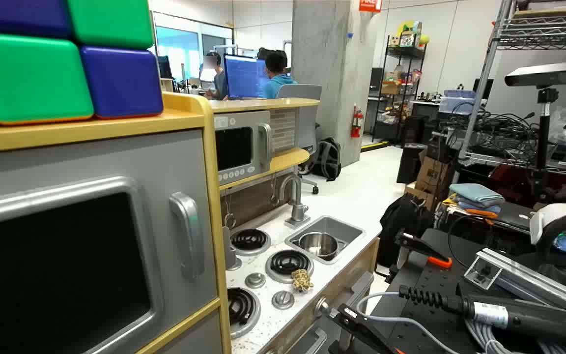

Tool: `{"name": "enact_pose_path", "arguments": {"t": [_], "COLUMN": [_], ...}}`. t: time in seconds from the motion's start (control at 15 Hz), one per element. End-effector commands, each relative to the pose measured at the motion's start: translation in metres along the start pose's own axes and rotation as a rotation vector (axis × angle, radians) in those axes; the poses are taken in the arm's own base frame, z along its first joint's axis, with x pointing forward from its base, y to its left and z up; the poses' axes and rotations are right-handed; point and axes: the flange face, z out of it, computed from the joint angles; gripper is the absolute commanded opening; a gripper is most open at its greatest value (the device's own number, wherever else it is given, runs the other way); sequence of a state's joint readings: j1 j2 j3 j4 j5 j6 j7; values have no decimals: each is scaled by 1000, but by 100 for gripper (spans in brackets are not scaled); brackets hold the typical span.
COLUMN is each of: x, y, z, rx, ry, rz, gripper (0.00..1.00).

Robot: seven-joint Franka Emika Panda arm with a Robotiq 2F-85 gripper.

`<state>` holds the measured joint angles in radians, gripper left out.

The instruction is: Take the leopard-printed object from the stove and put it in the pot which is in the sink

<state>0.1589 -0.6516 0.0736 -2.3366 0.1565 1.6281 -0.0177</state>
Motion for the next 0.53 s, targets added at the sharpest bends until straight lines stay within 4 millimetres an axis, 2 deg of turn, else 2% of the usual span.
{"name": "enact_pose_path", "arguments": {"t": [0.0, 0.13, 0.27, 0.47], "x": [0, 0, 15, 55], "y": [0, 0, 3, 15], "z": [-1, -1, 9, 43], "rx": [0, 0, 23, 75], "ry": [0, 0, -61, -81], "rz": [0, 0, 16, 107], "gripper": [100, 100, 100, 100]}}
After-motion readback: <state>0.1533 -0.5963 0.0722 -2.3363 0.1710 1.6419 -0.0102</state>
